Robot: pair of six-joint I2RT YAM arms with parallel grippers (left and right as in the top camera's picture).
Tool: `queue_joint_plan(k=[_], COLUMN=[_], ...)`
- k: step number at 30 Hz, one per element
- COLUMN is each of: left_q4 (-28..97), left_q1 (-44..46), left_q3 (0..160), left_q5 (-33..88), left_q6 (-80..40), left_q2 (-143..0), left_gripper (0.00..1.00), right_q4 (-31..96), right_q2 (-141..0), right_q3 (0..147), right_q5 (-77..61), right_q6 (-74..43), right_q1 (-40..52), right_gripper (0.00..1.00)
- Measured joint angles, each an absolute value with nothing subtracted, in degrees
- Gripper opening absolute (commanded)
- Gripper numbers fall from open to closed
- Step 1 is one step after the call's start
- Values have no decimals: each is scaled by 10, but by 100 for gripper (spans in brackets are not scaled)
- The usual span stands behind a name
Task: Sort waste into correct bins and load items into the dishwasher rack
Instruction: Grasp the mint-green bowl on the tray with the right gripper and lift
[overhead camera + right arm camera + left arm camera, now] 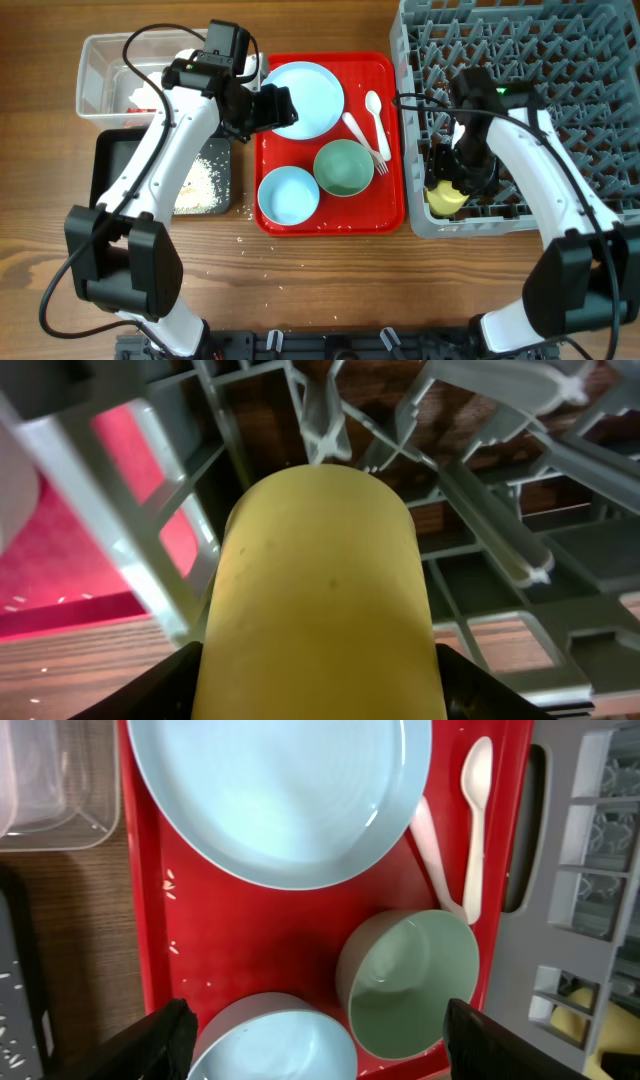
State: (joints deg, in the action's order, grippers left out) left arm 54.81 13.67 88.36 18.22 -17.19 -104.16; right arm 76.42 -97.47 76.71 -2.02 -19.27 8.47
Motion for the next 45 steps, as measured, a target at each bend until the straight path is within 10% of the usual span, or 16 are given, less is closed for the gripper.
queue_joint_plan(k=[14,28,31,45], left_q4=[551,564,564,564], left_q1=[105,37,37,37], left_q3=[884,884,884,884], left_q5=[174,194,194,194], left_q6=[-210,-231,-231,-233], left_q2=[-1042,-1042,-1042,-1042], left_gripper=[86,92,94,100], right_q4=[700,580,564,689], right_q2=[-978,-1176,-1177,-1045], right_q3=[947,880,879,992], right_q5=[-78,-89,-89,-1], right_q6=[-180,-223,-217,-220], right_q1=[175,232,232,192], right_gripper=[66,27,4,4])
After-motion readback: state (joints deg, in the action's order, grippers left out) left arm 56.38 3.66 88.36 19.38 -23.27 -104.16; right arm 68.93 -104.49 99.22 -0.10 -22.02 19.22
